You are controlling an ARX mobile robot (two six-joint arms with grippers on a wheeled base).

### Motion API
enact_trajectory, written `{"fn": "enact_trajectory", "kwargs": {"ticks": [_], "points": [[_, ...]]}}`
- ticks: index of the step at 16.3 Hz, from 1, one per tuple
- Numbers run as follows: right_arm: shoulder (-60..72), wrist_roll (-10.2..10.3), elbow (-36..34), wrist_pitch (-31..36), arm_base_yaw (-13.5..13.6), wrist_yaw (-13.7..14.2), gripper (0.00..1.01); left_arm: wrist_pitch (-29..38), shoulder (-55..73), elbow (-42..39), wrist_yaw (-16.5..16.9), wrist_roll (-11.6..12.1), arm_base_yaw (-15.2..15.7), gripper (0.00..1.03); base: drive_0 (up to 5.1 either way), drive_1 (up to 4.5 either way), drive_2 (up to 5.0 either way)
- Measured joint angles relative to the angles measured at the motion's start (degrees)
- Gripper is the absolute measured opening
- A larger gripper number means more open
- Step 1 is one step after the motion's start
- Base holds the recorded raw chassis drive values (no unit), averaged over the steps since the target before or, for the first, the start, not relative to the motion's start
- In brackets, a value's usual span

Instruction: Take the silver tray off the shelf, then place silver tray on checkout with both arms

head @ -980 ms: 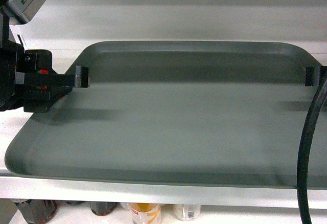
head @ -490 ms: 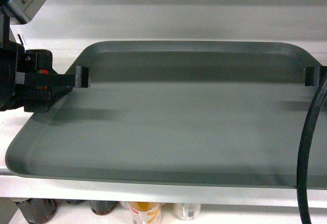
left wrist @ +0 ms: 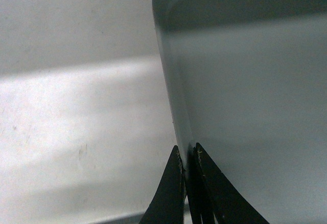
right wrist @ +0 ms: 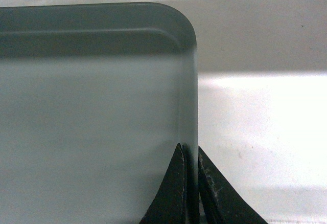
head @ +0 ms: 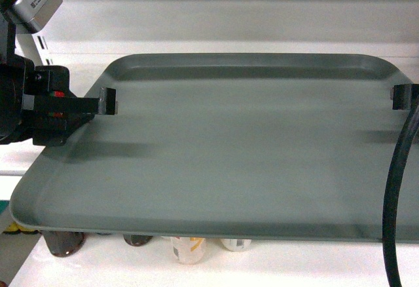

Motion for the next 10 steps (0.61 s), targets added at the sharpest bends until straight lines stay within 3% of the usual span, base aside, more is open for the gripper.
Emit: {"fn": "enact_trajectory", "kwargs": {"ticks": [10], "points": [[-0.28,0.00,0.00,-0.11,0.00,-0.24,0.03,0.00,-0.02,0.15,-0.07,0.04,0.00,0.03,0.1,-3.94,4.2]]}}
